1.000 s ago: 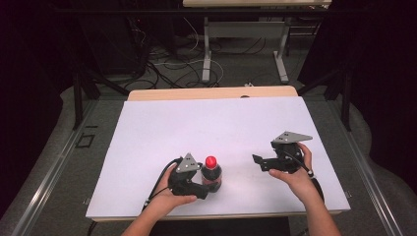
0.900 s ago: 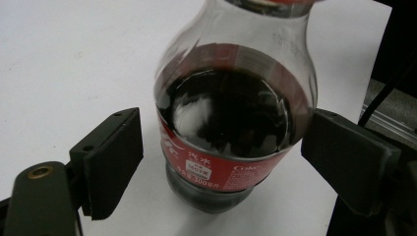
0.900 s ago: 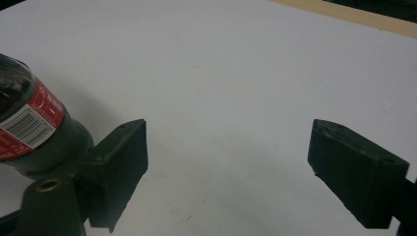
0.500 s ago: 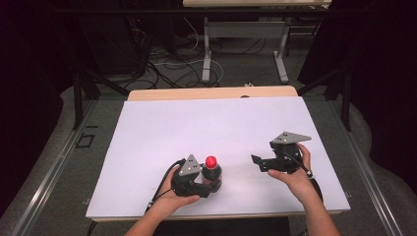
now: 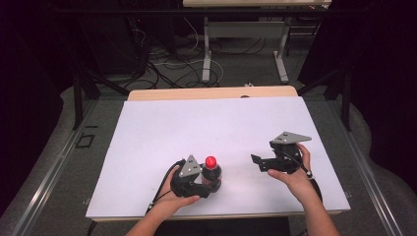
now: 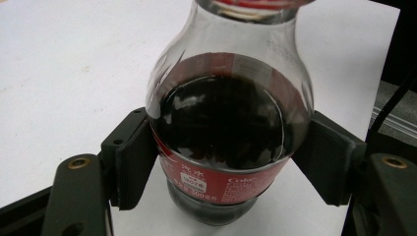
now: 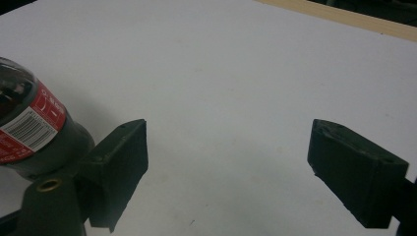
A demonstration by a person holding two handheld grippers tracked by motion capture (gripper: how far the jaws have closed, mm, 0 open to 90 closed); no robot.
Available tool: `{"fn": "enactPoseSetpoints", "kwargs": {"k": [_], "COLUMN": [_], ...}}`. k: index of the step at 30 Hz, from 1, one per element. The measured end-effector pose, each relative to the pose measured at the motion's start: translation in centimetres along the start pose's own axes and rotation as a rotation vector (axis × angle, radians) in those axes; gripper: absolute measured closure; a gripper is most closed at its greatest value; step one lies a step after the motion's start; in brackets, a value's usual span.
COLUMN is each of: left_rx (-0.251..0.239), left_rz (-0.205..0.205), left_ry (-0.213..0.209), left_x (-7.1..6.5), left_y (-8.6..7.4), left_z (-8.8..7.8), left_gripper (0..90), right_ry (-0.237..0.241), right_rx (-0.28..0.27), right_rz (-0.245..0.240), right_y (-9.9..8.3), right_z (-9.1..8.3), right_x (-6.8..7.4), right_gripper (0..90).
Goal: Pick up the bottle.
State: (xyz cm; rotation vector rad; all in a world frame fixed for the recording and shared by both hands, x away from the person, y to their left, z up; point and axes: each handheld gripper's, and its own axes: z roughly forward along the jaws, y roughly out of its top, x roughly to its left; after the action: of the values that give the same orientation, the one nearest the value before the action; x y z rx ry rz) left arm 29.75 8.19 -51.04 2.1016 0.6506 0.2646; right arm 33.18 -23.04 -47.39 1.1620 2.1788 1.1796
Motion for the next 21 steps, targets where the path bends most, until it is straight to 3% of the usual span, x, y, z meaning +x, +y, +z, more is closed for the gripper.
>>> {"fn": "enactPoseSetpoints", "kwargs": {"k": [5,8,12,14,16,17,20,21], "left_rx": [-0.037,-0.010,-0.012,-0.012,0.002,-0.006,-0.012,-0.011], "left_rz": [-0.011,-0.025,-0.038,-0.046,-0.047,-0.046,-0.054,-0.056], "left_ry": [0.022,0.024,0.051,0.059,0.050,0.071,0.073,0.077], "left_x": [-0.1,0.0,0.1,0.2,0.4,0.4,0.5,0.5], "left_y": [0.5,0.8,0.7,0.7,0.8,0.8,0.8,0.8], "left_z": [-0.6,-1.1,-1.2,-1.3,-1.5,-1.5,-1.6,-1.6], "left_gripper": [29.5,29.6,29.6,29.6,29.6,29.6,29.6,29.6], "right_ry": [0.010,0.036,0.080,0.118,0.128,0.143,0.173,0.204], "right_rx": [-0.015,-0.025,-0.065,-0.099,-0.109,-0.114,-0.120,-0.122], "right_rz": [-0.006,-0.001,0.001,-0.023,-0.036,-0.046,-0.076,-0.094], "right_y": [0.3,0.5,1.4,2.3,2.7,3.1,4.1,4.8], "right_z": [-0.2,-0.5,-1.2,-1.6,-1.7,-1.7,-1.7,-1.5], "right_x": [0.4,0.5,1.1,2.0,2.4,2.8,4.2,5.1], "right_gripper": [16.4,18.4,23.1,23.2,23.6,24.1,28.0,28.5]}}
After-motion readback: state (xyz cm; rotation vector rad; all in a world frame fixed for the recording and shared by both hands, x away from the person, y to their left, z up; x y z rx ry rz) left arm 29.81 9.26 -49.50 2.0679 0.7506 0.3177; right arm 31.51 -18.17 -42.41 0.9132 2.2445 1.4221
